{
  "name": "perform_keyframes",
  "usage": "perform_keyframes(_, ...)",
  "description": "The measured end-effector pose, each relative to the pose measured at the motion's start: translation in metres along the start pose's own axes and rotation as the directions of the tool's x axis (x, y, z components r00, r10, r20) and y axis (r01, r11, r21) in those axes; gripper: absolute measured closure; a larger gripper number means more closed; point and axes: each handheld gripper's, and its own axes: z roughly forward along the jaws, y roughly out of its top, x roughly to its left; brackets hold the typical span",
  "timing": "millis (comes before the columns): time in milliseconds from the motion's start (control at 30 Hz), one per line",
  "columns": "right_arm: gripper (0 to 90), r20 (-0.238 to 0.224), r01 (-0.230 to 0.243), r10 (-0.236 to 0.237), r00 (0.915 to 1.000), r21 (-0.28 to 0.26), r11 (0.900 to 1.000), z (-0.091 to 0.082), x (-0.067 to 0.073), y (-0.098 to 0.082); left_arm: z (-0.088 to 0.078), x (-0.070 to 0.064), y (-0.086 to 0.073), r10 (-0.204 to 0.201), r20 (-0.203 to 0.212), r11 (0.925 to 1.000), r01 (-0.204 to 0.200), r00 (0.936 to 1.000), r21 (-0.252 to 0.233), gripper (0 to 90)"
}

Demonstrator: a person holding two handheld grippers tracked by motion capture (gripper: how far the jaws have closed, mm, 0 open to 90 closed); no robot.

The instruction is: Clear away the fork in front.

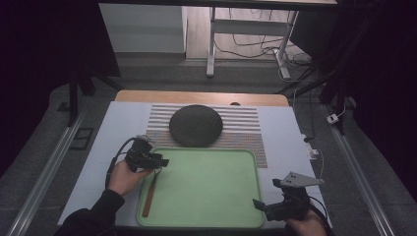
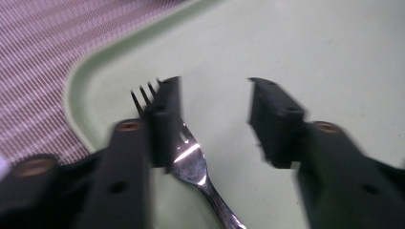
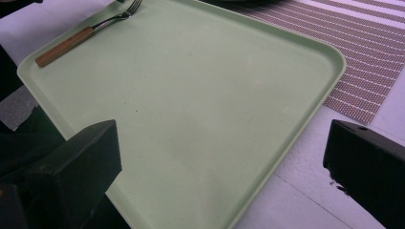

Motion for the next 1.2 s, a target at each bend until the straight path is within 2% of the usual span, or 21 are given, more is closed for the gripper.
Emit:
perform_keyframes(133,0.0,0.000,-0.006,0.006,1.0000,-0.001,1.000,0.000,0.000,0.000,-0.017,-0.005,-0.003,0.024,0.007,0.9990,-0.023,0.9997,-0.038,32.1)
perform_keyframes(267,0.0,0.004,-0.007,0.007,1.0000,0.001,1.000,0.000,-0.001,0.000,-0.031,-0.011,-0.008,0.033,0.015,0.9972,-0.032,0.9993,-0.067,26.0)
perform_keyframes(500,0.0,0.003,-0.011,0.011,0.9999,0.002,1.000,0.000,-0.001,0.000,-0.052,-0.022,-0.027,0.045,0.014,0.9950,-0.044,0.9989,-0.089,19.0)
perform_keyframes(933,0.0,0.006,-0.012,0.012,0.9999,0.005,1.000,0.000,-0.001,0.000,-0.092,-0.027,-0.070,0.011,0.014,0.9865,-0.009,0.9998,-0.164,7.1)
perform_keyframes(1200,0.0,0.004,-0.017,0.017,0.9999,0.003,1.000,0.000,-0.001,0.000,-0.111,-0.028,-0.095,0.000,0.009,0.9753,0.002,1.0000,-0.221,3.6)
